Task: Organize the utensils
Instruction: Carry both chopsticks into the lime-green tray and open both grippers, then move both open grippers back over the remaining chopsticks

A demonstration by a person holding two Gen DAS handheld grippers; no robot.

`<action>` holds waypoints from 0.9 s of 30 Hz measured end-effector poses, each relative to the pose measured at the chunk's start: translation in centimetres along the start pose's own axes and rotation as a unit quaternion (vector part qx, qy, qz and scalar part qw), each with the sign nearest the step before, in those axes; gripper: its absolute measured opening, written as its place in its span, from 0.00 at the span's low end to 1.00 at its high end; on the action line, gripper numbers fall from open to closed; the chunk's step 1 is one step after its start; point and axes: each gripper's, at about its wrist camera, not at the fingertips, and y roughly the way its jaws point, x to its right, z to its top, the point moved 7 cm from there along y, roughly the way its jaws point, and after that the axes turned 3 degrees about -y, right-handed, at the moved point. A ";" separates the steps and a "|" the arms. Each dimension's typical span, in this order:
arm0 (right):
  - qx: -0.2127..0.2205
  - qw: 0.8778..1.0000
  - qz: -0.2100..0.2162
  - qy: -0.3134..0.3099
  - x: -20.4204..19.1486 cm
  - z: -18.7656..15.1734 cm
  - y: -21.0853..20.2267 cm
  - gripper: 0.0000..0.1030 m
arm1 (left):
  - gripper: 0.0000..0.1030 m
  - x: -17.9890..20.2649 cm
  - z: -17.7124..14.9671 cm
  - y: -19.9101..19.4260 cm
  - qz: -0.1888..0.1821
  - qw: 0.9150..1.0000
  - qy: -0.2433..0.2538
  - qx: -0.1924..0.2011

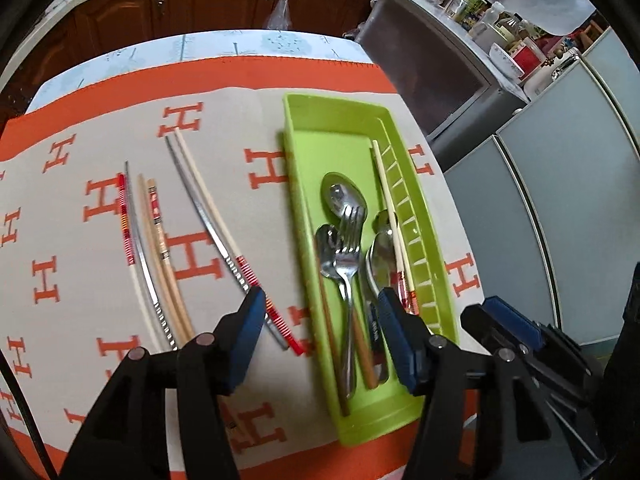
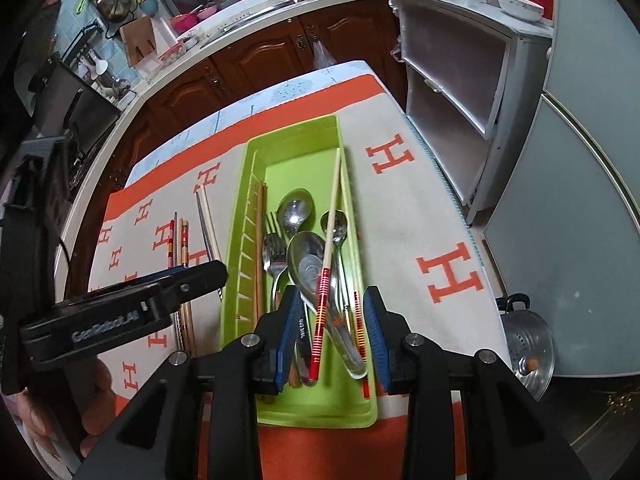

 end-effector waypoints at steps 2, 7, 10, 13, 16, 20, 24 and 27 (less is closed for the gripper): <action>0.000 1.000 0.001 -0.007 -0.6 -0.2 -0.2 0.32 | 0.55 -1.0 -0.4 -0.8 -0.002 1.000 0.000 0.006; -0.004 1.000 0.008 -0.019 -1.8 -0.7 -0.3 0.32 | 0.55 -3.2 -1.4 -2.3 -0.009 1.000 -0.002 0.027; -0.007 1.000 0.011 -0.028 -2.7 -1.1 -0.4 0.32 | 0.55 -5.1 -2.1 -2.8 0.003 1.000 -0.008 0.027; -0.008 0.999 0.019 -0.039 -3.7 -1.3 -0.5 0.32 | 0.55 -7.6 -2.7 -3.3 0.017 0.999 -0.028 0.017; -0.009 0.998 0.027 -0.055 -4.9 -1.3 -0.5 0.32 | 0.55 -10.8 -3.4 -3.6 0.057 0.997 -0.050 0.016; -0.010 0.996 0.042 -0.075 -6.9 -1.3 -0.5 0.32 | 0.55 -14.0 -4.4 -3.4 0.078 0.994 -0.075 0.012; -0.016 0.994 0.056 -0.097 -9.0 -1.5 -0.2 0.32 | 0.55 -15.7 -5.0 -2.5 0.078 0.992 -0.096 -0.002; -0.021 0.991 0.067 -0.113 -10.5 -1.9 0.0 0.32 | 0.50 -15.8 -4.8 -1.8 0.069 0.992 -0.101 -0.010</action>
